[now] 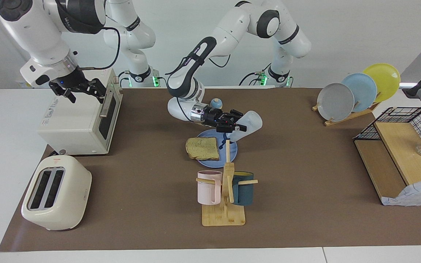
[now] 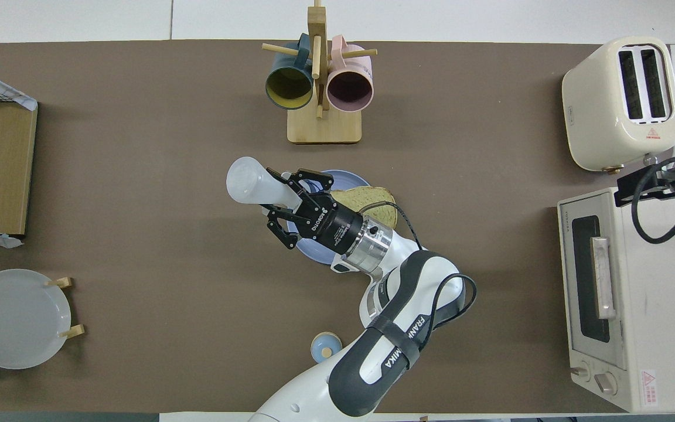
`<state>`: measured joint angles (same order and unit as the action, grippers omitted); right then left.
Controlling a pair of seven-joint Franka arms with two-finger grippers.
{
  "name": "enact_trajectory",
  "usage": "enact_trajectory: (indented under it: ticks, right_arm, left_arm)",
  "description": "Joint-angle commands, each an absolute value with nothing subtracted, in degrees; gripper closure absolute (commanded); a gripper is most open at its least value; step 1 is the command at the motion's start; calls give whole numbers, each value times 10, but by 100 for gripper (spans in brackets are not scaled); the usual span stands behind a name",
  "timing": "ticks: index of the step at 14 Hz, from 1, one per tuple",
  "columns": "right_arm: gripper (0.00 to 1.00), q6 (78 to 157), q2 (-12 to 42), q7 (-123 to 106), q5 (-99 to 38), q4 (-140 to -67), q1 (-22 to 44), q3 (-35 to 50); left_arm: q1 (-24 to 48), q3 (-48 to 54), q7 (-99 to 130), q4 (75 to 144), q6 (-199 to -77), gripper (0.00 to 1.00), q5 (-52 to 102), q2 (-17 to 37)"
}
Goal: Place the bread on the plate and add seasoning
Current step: 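Tilt and shake the bottle over the bread with the left gripper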
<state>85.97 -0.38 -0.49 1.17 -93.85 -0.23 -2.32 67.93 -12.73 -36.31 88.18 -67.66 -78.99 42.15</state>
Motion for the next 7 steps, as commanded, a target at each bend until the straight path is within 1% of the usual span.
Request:
enact_trajectory:
  ticks: [1, 5, 7]
  right_arm:
    - [0, 863, -12, -19, 13, -947, -9, -20]
    - [0, 862, -13, -19, 13, -947, -8, -20]
    - [0, 862, -13, -19, 12, -947, -9, -20]
  left_arm:
    - [683, -135, -368, 891, -678, 100, -803, 419]
    - [655, -135, -368, 891, -729, 100, -830, 420]
    - [663, -135, -369, 889, -732, 100, -824, 420]
